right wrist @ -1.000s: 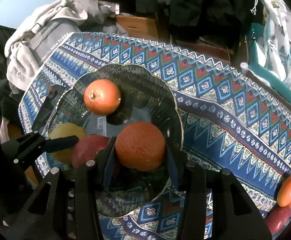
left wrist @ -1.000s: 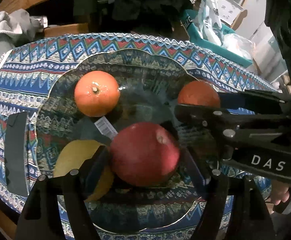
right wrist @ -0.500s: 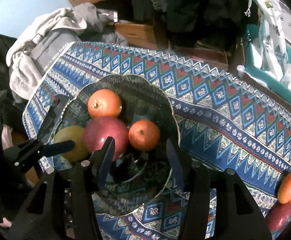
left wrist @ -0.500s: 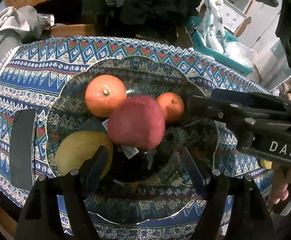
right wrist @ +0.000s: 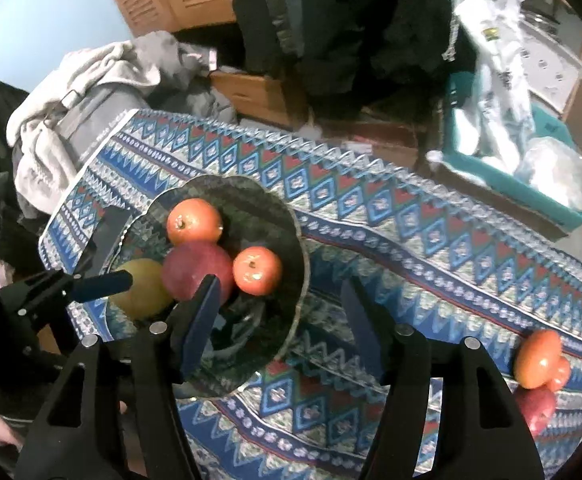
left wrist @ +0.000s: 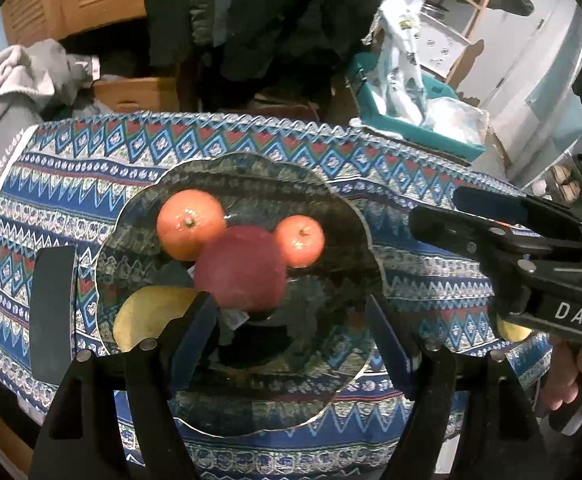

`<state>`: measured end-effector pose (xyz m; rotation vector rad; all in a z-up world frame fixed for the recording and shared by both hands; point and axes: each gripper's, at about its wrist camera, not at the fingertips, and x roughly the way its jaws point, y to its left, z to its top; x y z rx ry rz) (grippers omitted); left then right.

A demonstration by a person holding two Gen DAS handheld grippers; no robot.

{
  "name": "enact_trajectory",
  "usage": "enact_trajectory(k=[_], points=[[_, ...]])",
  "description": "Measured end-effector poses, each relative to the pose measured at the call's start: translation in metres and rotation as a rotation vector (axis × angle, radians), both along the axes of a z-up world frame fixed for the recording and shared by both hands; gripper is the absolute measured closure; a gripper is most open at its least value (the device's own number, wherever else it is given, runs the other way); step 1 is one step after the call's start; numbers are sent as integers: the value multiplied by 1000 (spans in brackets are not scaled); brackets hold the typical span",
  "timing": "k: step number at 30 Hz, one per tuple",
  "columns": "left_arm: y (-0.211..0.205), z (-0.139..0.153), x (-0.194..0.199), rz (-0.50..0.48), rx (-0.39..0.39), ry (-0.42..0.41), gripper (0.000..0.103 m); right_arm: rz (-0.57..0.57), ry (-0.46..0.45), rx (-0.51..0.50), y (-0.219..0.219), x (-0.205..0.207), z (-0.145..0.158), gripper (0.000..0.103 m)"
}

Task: Organize fruits
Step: 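Withdraw both tools from the bowl back over the remaining fruit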

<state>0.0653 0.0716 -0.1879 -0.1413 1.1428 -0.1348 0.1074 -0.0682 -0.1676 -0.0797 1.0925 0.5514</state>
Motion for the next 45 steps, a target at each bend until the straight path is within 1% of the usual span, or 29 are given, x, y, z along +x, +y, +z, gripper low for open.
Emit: enact_trajectory(k=[10,12,25,28,36,45], points=[[-29,18,-4,-53,-7,-29,24,-62,-60,-48,-41,-16,24,33],[-35,20,-4,-64,-5,-33,24,-72,-65,-52,-48,-19,26,32],[-73,40,-8,-126,10,-69,24,-152,-87,-66,-106,-36,39,31],[-84,43,-8,-142,18,-74,23,-175,-97,-77,-119,-39,40,28],[-112,40,-5,-181,49,-66,23,-238,-81,-95,-160,-44,35,26],[-147,33,0,-235,80,-54,23,-321,-30,-111,-213,-46,14,26]])
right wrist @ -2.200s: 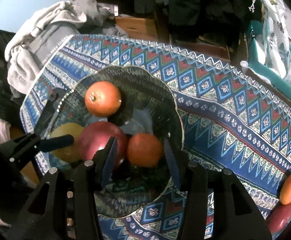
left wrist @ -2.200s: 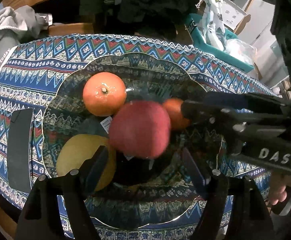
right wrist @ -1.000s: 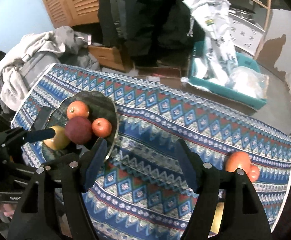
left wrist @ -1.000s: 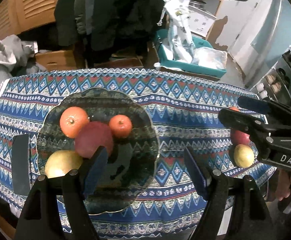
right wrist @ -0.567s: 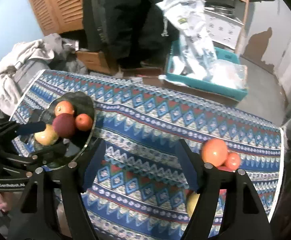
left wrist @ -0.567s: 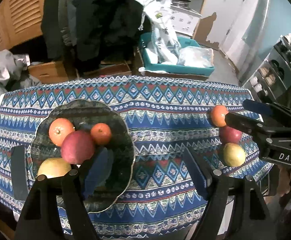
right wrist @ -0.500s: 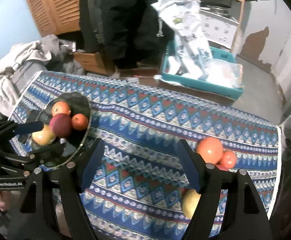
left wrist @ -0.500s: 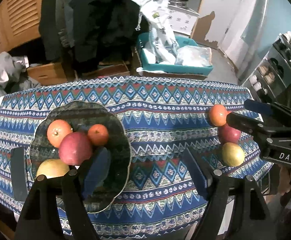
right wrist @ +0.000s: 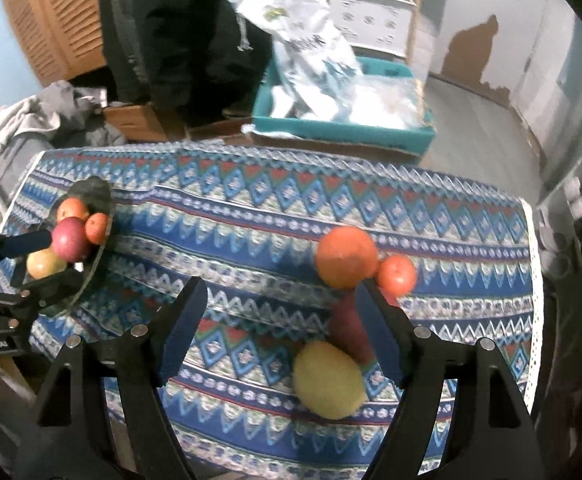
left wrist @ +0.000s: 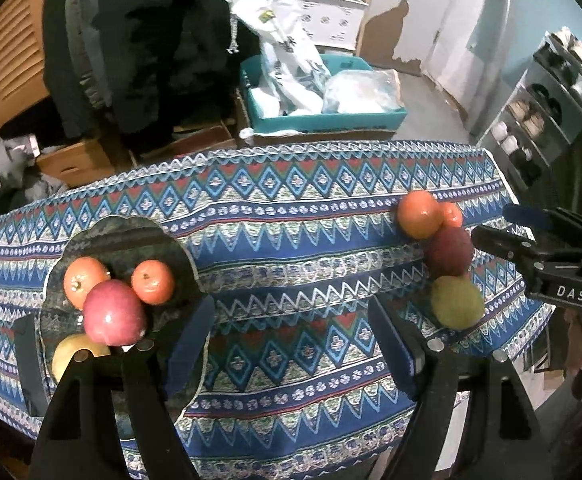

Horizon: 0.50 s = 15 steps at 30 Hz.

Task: Organize fruits
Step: 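Withdraw both tools from the bowl back over the remaining fruit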

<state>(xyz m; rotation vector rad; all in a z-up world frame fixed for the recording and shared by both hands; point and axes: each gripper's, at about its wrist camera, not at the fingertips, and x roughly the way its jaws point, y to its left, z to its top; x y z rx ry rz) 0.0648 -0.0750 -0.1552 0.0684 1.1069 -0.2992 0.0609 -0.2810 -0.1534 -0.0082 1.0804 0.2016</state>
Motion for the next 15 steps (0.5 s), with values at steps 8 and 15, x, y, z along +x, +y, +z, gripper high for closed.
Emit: enact_trajectory(k=[8,15], points=[[-28,-13,7,-44,33,19,23,-54,41,-2,-31,0,-19,26],[-50,-31,17,-80,69,35,23,-92,118,0,-49,8,-52,26]])
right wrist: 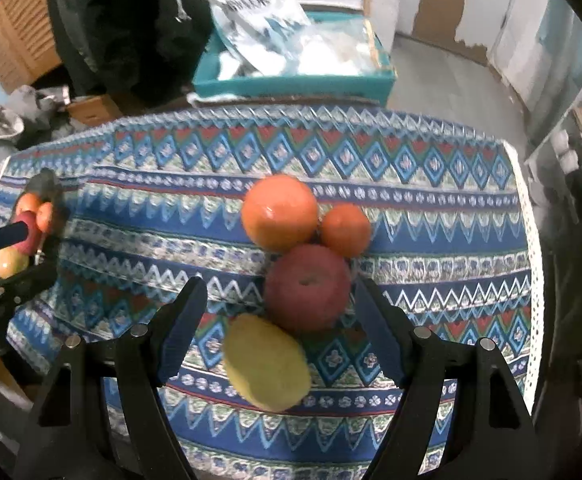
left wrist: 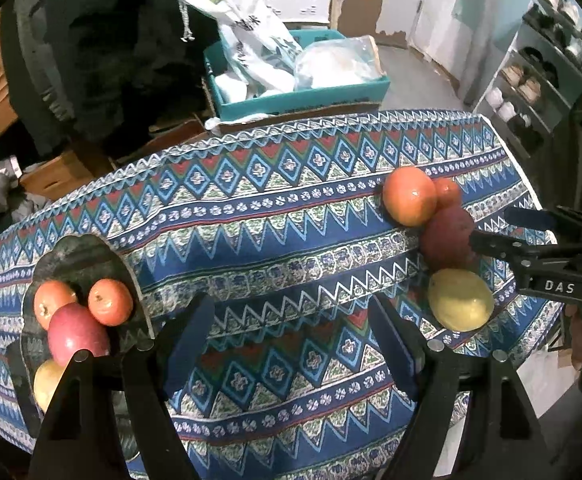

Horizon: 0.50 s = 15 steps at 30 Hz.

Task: Organize fruits
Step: 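Grasp a red apple with the right tool while the left tool grasps the yellow-green mango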

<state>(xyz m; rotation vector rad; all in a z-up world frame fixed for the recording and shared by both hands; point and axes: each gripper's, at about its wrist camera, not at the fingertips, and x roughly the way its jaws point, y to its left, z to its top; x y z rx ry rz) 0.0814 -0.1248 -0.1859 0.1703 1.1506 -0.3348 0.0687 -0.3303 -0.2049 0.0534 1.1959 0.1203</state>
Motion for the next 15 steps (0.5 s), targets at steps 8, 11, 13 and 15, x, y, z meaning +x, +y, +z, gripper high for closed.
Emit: enact_trajectory(k=[8,11,13,15], points=[[-17,-21,13,-17,17,22,22,-10,65,13,-6,10,-32,26],[-23,-32,18,-23,27,42,23,-10,85,11,-5,15,-43,26],[-25,-38,21,-25,26,56,22,-8,94,13,-3,19,-49,26],[-27,-43,23,-25,24,68,23,-9,109,15,-4,23,-56,26]])
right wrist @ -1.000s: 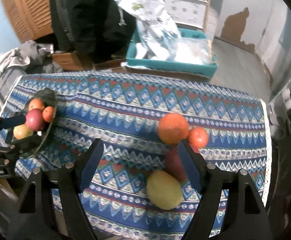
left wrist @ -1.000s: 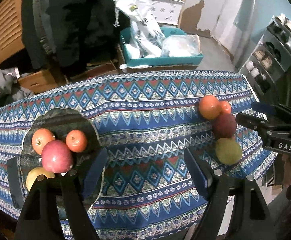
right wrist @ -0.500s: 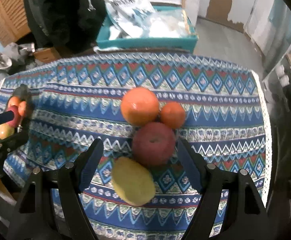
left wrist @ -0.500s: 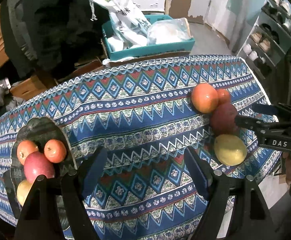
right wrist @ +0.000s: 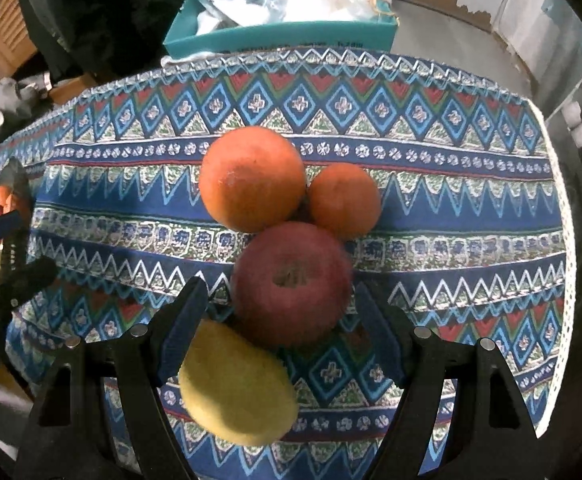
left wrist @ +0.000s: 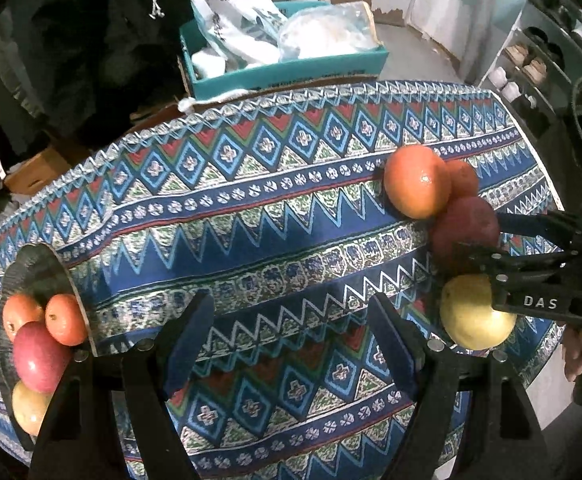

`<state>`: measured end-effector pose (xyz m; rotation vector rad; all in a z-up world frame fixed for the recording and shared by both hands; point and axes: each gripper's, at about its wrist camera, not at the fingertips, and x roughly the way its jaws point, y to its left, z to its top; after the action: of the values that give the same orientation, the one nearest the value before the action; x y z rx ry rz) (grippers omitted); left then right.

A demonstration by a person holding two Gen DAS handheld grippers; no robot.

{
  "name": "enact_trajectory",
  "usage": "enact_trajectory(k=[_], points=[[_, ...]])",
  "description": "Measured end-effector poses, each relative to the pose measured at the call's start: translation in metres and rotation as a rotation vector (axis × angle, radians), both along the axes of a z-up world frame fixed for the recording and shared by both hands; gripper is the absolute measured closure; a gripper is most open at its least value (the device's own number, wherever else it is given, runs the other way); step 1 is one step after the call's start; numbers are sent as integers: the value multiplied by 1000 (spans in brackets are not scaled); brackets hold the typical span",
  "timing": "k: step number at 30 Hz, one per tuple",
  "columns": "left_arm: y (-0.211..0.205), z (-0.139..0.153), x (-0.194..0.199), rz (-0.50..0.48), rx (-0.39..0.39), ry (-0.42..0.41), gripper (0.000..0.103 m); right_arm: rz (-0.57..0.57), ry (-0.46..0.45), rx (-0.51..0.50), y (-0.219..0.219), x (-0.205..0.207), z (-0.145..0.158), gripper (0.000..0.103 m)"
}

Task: Organize fruits
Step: 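Grasp a red apple with the right tool while the left tool grasps the yellow-green mango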

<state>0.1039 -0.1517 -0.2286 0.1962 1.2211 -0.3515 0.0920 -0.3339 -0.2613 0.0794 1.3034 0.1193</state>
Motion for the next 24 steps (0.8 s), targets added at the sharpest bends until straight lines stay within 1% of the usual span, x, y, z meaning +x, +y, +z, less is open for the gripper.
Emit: enact_trajectory(k=[7,9,14,17,24], points=[[-6,-8,4,-2,-13,27,22,-9,40,7,-1,10,-18,26],[-8,-9,4,-4,-18,32,22,-11,45,22,-2,11,-23,28],[-13,-7,2,-10,-33,40,22,-9,33,35,0,10,-27,30],[-18,-4,1,-14,-46,43,23,-19,17,29,-3,4,-22,30],[-31,4,-7,-30,-96,63,21,-33,-57,19,-19,-12,13,30]])
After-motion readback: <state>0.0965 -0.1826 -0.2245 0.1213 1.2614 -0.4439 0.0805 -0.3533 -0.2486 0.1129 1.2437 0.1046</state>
